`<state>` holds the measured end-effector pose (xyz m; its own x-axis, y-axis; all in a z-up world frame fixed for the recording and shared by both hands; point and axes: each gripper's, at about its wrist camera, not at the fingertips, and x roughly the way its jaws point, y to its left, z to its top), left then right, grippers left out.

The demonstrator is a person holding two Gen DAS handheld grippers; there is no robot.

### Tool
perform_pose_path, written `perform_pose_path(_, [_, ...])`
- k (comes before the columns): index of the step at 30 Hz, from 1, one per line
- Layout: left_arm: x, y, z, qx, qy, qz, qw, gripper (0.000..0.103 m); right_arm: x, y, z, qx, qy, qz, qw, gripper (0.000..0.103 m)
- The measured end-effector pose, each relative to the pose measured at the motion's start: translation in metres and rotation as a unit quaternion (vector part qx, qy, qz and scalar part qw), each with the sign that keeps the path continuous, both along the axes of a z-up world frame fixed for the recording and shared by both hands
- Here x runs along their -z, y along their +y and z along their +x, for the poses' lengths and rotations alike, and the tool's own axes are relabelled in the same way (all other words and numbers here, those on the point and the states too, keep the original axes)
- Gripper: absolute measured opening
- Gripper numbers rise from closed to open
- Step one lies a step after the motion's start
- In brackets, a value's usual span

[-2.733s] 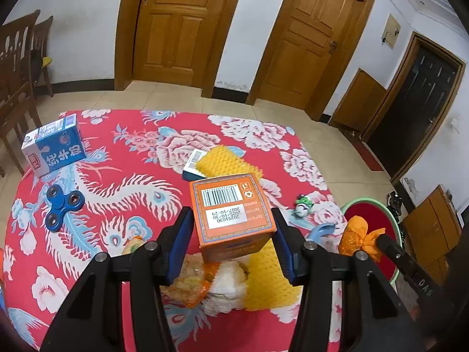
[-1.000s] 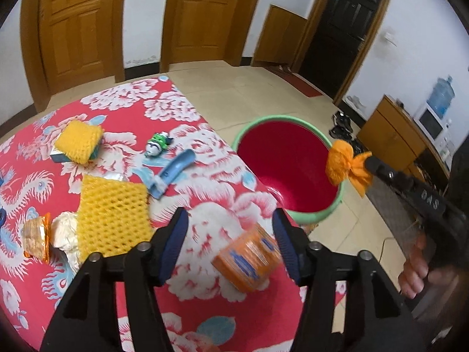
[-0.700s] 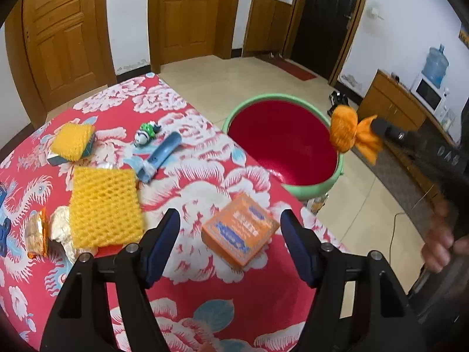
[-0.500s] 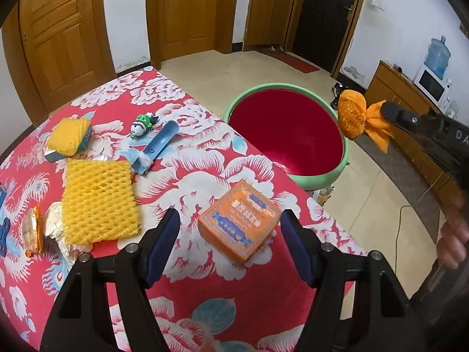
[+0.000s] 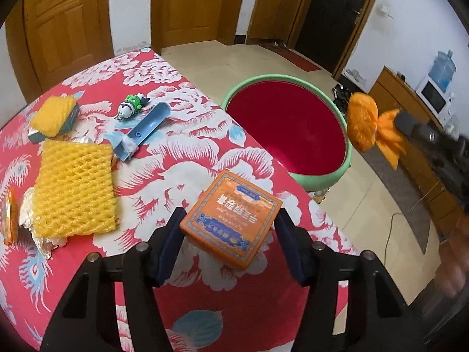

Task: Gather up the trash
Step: 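Carry the orange box and orange wrapper over the red bin and release them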

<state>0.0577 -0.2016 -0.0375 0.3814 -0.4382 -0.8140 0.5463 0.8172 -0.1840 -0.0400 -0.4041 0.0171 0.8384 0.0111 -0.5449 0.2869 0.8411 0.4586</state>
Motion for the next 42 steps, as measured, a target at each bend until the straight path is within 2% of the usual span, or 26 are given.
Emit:
perform_pose_path(6, [-0.019, -0.008, 0.009, -0.007, -0.021, -0.008, 0.9997, 0.062, 0.002, -0.007, -0.003, 0.009, -0.003, 0.009, 1.000, 0.004])
perform_pose_path(13, [-0.028, -0.033, 0.024, 0.002, -0.035, -0.011, 0.9993, 0.062, 0.011, -0.019, -0.001, 0.025, 0.005, 0.013, 1.000, 0.005])
perform_pose_path(20, [-0.020, -0.069, 0.041, 0.021, -0.036, -0.004, 0.9991, 0.062, 0.022, -0.033, 0.010, 0.039, 0.018, 0.004, 0.999, 0.005])
perform_pose_path(30, [0.003, -0.111, 0.064, 0.048, -0.031, 0.011, 0.9983, 0.062, 0.053, -0.059, 0.032, 0.050, 0.053, 0.019, 0.997, 0.007])
perform_pose_path(34, [0.007, -0.118, 0.070, 0.051, -0.036, 0.019, 0.9979, 0.062, 0.062, -0.067, 0.041, 0.049, 0.061, 0.023, 0.997, 0.007])
perform_pose_path(40, [0.008, -0.120, 0.077, 0.048, -0.028, 0.009, 0.9984, 0.064, 0.069, -0.074, 0.049, 0.046, 0.068, 0.033, 0.996, 0.008])
perform_pose_path(42, [0.007, -0.119, 0.078, 0.044, -0.028, 0.006, 0.9986, 0.065, 0.069, -0.074, 0.049, 0.045, 0.065, 0.034, 0.996, 0.014])
